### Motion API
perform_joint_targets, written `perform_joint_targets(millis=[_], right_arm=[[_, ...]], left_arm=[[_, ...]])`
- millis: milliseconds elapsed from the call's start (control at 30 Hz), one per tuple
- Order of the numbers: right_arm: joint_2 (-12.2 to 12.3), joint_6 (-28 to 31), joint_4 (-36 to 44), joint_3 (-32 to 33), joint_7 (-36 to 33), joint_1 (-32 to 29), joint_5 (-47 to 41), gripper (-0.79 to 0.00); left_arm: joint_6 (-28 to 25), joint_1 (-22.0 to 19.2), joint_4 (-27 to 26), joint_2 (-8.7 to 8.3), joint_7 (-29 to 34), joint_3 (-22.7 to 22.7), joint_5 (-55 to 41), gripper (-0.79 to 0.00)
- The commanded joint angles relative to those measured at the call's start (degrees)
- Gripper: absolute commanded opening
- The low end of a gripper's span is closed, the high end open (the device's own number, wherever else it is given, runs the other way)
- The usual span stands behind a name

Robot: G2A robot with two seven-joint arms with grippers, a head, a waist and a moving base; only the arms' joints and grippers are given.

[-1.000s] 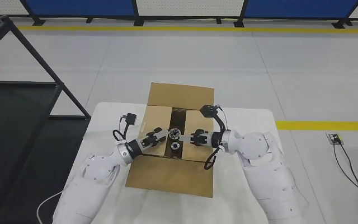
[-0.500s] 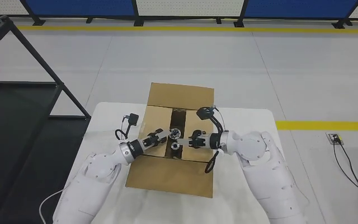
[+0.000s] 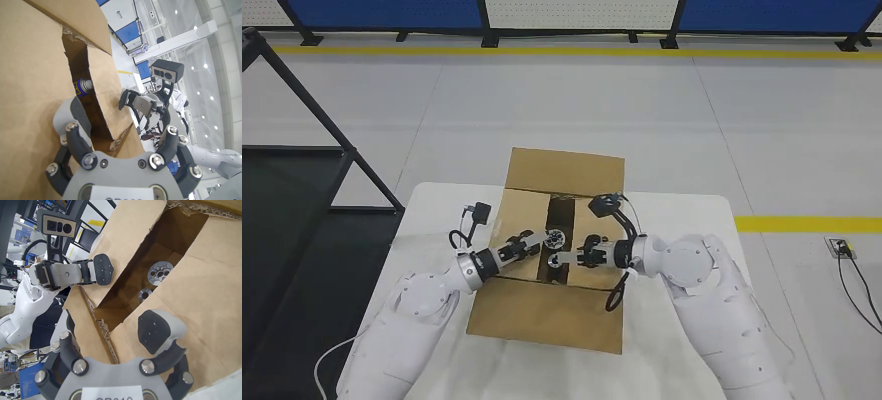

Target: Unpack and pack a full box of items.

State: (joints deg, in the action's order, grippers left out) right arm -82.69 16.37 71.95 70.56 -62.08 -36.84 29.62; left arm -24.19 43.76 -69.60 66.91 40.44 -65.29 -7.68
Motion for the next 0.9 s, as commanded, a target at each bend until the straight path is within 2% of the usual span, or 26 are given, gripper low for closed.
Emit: perform_joint_targets(millis=[0,300,467,567,733,867], right_arm=[[0.14,0.20,0.14,-0.04,0.31,0.05,-0.42,0.000],[1.26,1.81,4.84,2.23,2.34,-2.34,-3.82,0.000],[2.27,2.71,9.23,4.04,2.17,-4.99,-2.60,0.000],[2.27,2.71,9.23,4.04,2.17,-4.99,-2.60,0.000],[2.27,2.71,9.23,4.04,2.17,-4.99,-2.60,0.000],[2.27,2.61,9.28,4.05,2.60,-5.19,-2.72,0.000]], left_arm=[[-0.49,0.26,-0.41,-0.03,-0.32,-0.26,-0.01,0.000],[-3.90,3.39,-6.57,-0.76,-0.04,-3.70,-1.88,0.000],[-6.25,6.59,-10.34,-1.92,2.14,-8.76,-4.21,0.000],[-7.24,9.24,-11.76,-2.75,3.98,-12.61,-6.90,0.000],[-9.11,13.29,-12.50,-3.90,5.56,-18.21,-8.55,0.000],[-10.50,15.27,-12.43,-4.47,8.65,-20.62,-12.54,0.000]])
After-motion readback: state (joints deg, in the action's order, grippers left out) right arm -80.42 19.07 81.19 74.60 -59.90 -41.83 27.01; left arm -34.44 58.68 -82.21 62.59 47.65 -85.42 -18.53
